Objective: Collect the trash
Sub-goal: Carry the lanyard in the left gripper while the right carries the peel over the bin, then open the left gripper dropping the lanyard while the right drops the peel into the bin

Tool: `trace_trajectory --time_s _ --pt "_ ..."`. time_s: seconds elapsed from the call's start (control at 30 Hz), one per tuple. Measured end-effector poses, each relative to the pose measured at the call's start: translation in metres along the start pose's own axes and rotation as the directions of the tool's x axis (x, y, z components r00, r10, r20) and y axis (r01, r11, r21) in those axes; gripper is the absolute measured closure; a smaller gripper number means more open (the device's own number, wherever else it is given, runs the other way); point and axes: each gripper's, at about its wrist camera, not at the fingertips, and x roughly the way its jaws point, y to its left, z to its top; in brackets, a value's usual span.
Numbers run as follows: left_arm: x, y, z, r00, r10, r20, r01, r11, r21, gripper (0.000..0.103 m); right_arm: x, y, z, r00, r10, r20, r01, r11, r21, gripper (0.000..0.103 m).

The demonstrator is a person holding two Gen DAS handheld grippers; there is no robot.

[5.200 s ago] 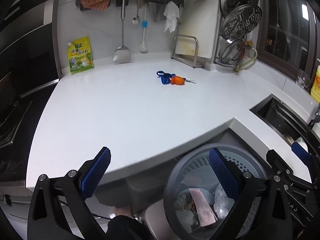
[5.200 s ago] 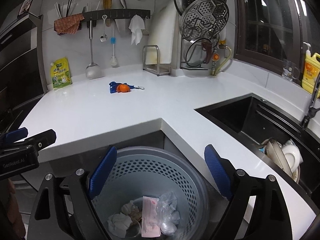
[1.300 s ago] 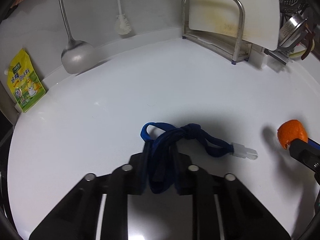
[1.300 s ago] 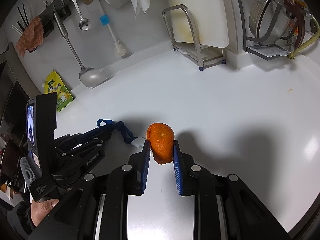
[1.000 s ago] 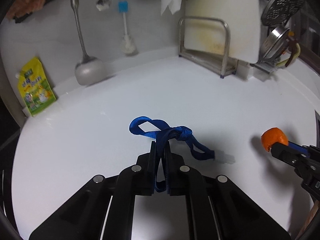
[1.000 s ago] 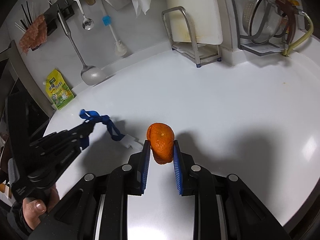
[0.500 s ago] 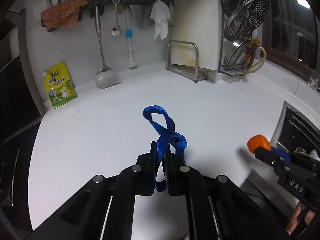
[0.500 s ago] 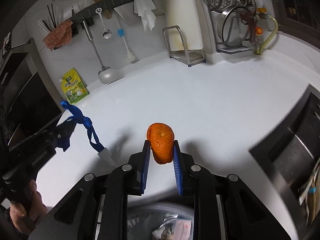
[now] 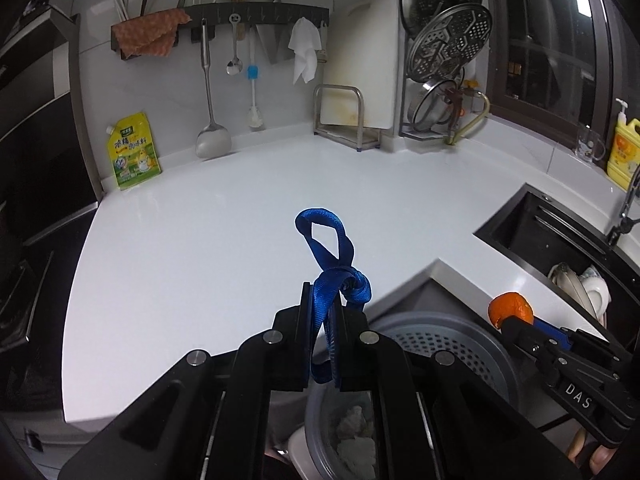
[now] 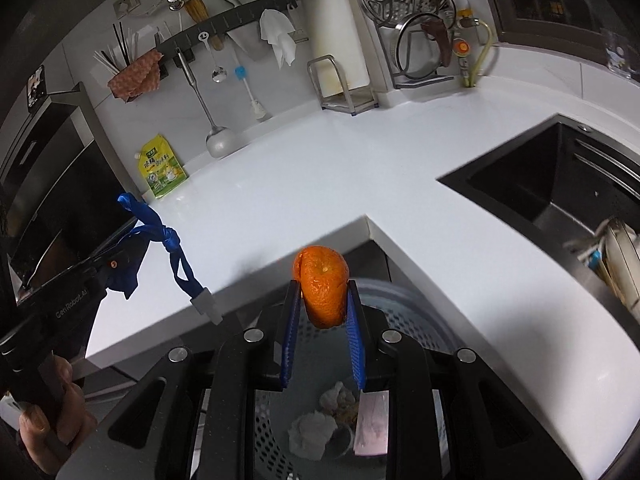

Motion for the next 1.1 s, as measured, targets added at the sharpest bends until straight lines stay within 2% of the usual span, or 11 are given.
trace_trajectory --time_s 0.07,0.33,0.63,0.7,0.73,0.77,0.8,0.83,1.1 --pt "-0.003 -0.003 -0.011 1.000 -0.006 -0.010 0.006 1.000 -0.008 0.095 -0.004 0.001 -0.011 1.000 -0.024 -0.004 0.024 1.000 -0.013 0.081" --pt "0.004 -0.015 -0.049 0.995 -0.051 -0.088 0.051 0.999 -0.009 0.095 -0.003 -0.001 -0.045 0.998 -0.028 -0.060 0.028 1.000 -0.006 0.081" --pt "0.003 -0.026 -0.063 0.991 -0.061 -0.115 0.062 0.998 0.009 0.094 -0.002 -0.004 -0.056 0.996 -0.022 -0.085 0.024 1.000 0.017 0.081" --pt "0.002 -0.026 -0.064 0.991 -0.061 -0.117 0.063 0.998 0.011 0.088 -0.004 -0.005 -0.056 0.996 -0.022 -0.083 0.023 1.000 0.016 0.075" --pt "0.001 -0.026 -0.064 0.991 -0.061 -0.117 0.062 0.998 0.012 0.080 -0.006 -0.005 -0.056 0.997 -0.029 -0.074 0.030 0.999 0.017 0.068" --pt "0.001 -0.026 -0.064 0.992 -0.059 -0.115 0.061 0.998 0.012 0.066 -0.008 -0.006 -0.055 0.997 -0.033 -0.066 0.035 0.999 0.021 0.058" --pt "-0.001 -0.026 -0.064 0.993 -0.054 -0.107 0.056 0.998 0.012 0.058 -0.009 -0.007 -0.055 0.998 -0.035 -0.057 0.036 0.999 0.026 0.053" --pt "-0.004 -0.026 -0.064 0.994 -0.049 -0.097 0.050 0.999 0.013 0.044 -0.011 -0.008 -0.054 0.998 -0.036 -0.050 0.038 0.999 0.029 0.046" --pt "-0.013 -0.026 -0.061 0.997 -0.035 -0.071 0.036 0.999 0.012 0.030 -0.016 -0.013 -0.055 0.998 -0.044 -0.039 0.045 0.998 0.043 0.043"
